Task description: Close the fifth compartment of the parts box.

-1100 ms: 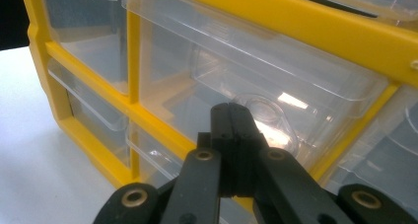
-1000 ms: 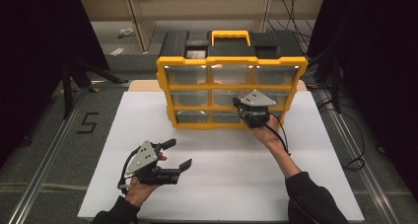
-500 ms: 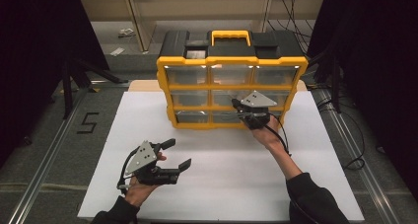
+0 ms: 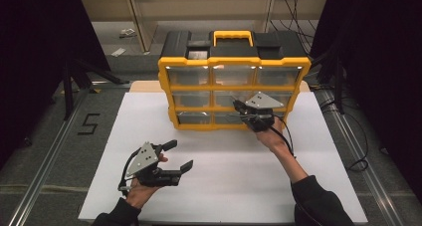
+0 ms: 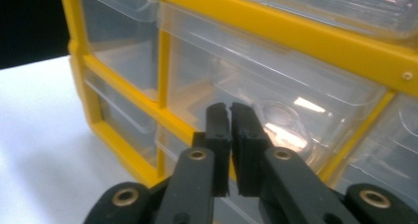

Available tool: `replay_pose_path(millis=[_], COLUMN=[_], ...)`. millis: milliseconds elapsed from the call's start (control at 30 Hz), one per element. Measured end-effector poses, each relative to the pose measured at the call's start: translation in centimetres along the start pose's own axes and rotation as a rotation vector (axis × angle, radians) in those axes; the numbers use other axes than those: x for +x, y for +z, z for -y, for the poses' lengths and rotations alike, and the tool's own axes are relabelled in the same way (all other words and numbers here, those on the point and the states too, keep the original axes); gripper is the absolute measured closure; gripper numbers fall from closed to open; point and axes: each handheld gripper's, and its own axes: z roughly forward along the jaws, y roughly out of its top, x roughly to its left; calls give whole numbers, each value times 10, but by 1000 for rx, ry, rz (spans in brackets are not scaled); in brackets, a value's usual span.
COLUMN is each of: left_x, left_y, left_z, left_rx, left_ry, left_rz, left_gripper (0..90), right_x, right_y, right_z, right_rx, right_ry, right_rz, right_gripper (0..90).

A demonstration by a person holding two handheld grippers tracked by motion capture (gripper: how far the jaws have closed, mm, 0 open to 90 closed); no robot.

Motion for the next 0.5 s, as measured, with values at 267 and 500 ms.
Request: replay_pose_path(millis=[267,500], left_x=[0,0], left_y=[0,0], left_z=[0,0], left_rx=[1,2], left_ry=[1,2], left_rz=[1,1], left_gripper=[168,169], right_x=[6,13], right_y=[-8,-15], right_z=[-6,-12], right_rx=[-23,-24], right_ry=[12,24], right_rz=[-58,-83], right_gripper=[691,509])
